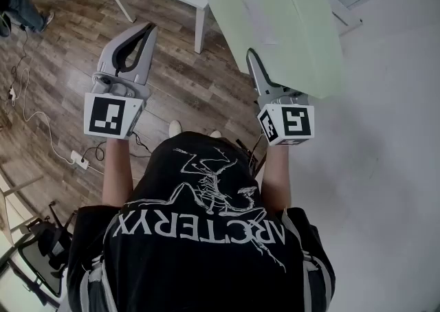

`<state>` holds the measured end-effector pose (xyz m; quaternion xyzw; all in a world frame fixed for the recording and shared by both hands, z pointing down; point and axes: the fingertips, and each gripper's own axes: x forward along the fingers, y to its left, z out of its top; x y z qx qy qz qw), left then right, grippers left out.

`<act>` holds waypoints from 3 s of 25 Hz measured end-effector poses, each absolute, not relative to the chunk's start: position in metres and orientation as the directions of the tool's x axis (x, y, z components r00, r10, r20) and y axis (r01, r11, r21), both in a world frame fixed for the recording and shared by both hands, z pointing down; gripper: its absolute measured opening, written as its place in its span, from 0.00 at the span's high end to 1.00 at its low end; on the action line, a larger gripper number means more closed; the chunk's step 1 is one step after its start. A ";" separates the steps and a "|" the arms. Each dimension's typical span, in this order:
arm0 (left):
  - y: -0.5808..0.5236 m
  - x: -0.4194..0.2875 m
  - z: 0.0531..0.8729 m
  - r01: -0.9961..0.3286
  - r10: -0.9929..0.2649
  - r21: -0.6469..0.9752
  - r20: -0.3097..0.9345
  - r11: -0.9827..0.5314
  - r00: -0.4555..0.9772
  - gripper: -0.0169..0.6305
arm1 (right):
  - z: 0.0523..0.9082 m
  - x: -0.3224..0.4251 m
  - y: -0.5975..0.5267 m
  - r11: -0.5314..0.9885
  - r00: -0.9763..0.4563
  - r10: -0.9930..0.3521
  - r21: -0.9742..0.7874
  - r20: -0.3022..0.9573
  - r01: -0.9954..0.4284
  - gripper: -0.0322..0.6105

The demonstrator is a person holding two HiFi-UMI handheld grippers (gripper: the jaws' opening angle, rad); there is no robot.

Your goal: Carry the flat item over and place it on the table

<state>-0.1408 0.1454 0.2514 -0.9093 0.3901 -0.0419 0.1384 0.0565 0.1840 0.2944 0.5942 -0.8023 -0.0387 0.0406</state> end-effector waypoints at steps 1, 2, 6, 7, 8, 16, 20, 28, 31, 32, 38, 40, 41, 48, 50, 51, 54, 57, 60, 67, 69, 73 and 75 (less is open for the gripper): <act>0.146 -0.141 0.250 -0.698 -0.720 -0.283 -0.035 -0.658 0.693 0.96 | 0.293 0.056 0.185 0.292 -0.292 -0.956 0.110 0.019 -0.950 0.54; 0.146 -0.141 0.249 -0.698 -0.720 -0.281 -0.036 -0.658 0.693 0.96 | 0.293 0.055 0.185 0.294 -0.293 -0.956 0.110 0.019 -0.950 0.54; 0.147 -0.139 0.251 -0.697 -0.720 -0.280 -0.031 -0.660 0.693 0.96 | 0.294 0.058 0.186 0.294 -0.293 -0.956 0.108 0.019 -0.950 0.54; 0.147 -0.137 0.251 -0.696 -0.719 -0.284 -0.032 -0.659 0.694 0.96 | 0.294 0.059 0.186 0.295 -0.295 -0.955 0.103 0.015 -0.950 0.54; 0.146 -0.135 0.250 -0.695 -0.718 -0.288 -0.037 -0.659 0.696 0.96 | 0.293 0.061 0.186 0.296 -0.297 -0.955 0.097 0.009 -0.950 0.54; 0.145 -0.125 0.255 -0.696 -0.726 -0.289 -0.008 -0.657 0.688 0.96 | 0.292 0.077 0.183 0.288 -0.289 -0.957 0.075 -0.003 -0.955 0.54; 0.146 -0.121 0.259 -0.709 -0.735 -0.275 -0.013 -0.649 0.678 0.96 | 0.295 0.085 0.182 0.289 -0.290 -0.957 0.069 0.004 -0.955 0.53; 0.143 -0.097 0.264 -0.734 -0.762 -0.274 -0.006 -0.622 0.648 0.96 | 0.299 0.114 0.177 0.312 -0.312 -0.950 0.060 0.012 -0.948 0.53; 0.142 -0.086 0.265 -0.738 -0.769 -0.280 0.001 -0.614 0.639 0.96 | 0.300 0.126 0.173 0.327 -0.327 -0.945 0.046 0.012 -0.944 0.54; 0.142 -0.080 0.266 -0.738 -0.770 -0.282 0.004 -0.613 0.638 0.96 | 0.301 0.131 0.171 0.330 -0.330 -0.944 0.045 0.013 -0.943 0.54; 0.122 -0.054 0.283 -0.738 -0.773 -0.279 0.029 -0.615 0.633 0.96 | 0.319 0.149 0.147 0.347 -0.346 -0.937 0.038 0.044 -0.937 0.53; 0.106 -0.053 0.286 -0.737 -0.774 -0.279 0.039 -0.616 0.632 0.96 | 0.323 0.148 0.130 0.357 -0.355 -0.934 0.034 0.051 -0.934 0.54; 0.095 -0.053 0.287 -0.736 -0.773 -0.278 0.040 -0.617 0.633 0.96 | 0.325 0.146 0.119 0.358 -0.356 -0.933 0.035 0.055 -0.933 0.53; -0.017 -0.073 0.302 -0.727 -0.762 -0.269 0.044 -0.632 0.646 0.96 | 0.332 0.125 0.010 0.335 -0.332 -0.941 0.038 0.067 -0.941 0.54; -0.060 -0.081 0.298 -0.726 -0.758 -0.262 0.034 -0.636 0.652 0.96 | 0.329 0.117 -0.030 0.319 -0.316 -0.946 0.037 0.071 -0.947 0.54; -0.079 -0.085 0.294 -0.725 -0.755 -0.257 0.024 -0.638 0.656 0.96 | 0.327 0.112 -0.050 0.313 -0.309 -0.948 0.043 0.076 -0.949 0.53; -0.130 -0.097 0.287 -0.716 -0.743 -0.250 0.026 -0.652 0.669 0.96 | 0.320 0.097 -0.102 0.293 -0.286 -0.954 0.069 0.091 -0.954 0.53; -0.171 -0.100 0.288 -0.705 -0.732 -0.240 0.033 -0.667 0.681 0.96 | 0.320 0.090 -0.143 0.276 -0.268 -0.958 0.083 0.105 -0.957 0.53; -0.192 -0.102 0.293 -0.703 -0.726 -0.215 0.042 -0.678 0.687 0.96 | 0.329 0.088 -0.168 0.274 -0.263 -0.955 0.069 0.134 -0.959 0.54; -0.225 -0.100 0.311 -0.735 -0.754 -0.171 0.103 -0.656 0.649 0.96 | 0.333 0.112 -0.224 0.238 -0.237 -0.965 -0.006 0.115 -0.971 0.53; -0.233 -0.101 0.310 -0.754 -0.771 -0.161 0.102 -0.637 0.629 0.96 | 0.340 0.120 -0.245 0.230 -0.229 -0.966 -0.002 0.117 -0.973 0.54; -0.245 -0.089 0.316 -0.765 -0.778 -0.143 0.109 -0.629 0.619 0.96 | 0.390 0.123 -0.278 0.239 -0.238 -0.957 -0.013 0.163 -0.971 0.53; -0.252 -0.081 0.317 -0.768 -0.784 -0.156 0.117 -0.621 0.610 0.96 | 0.424 0.120 -0.299 0.257 -0.255 -0.944 -0.016 0.210 -0.966 0.54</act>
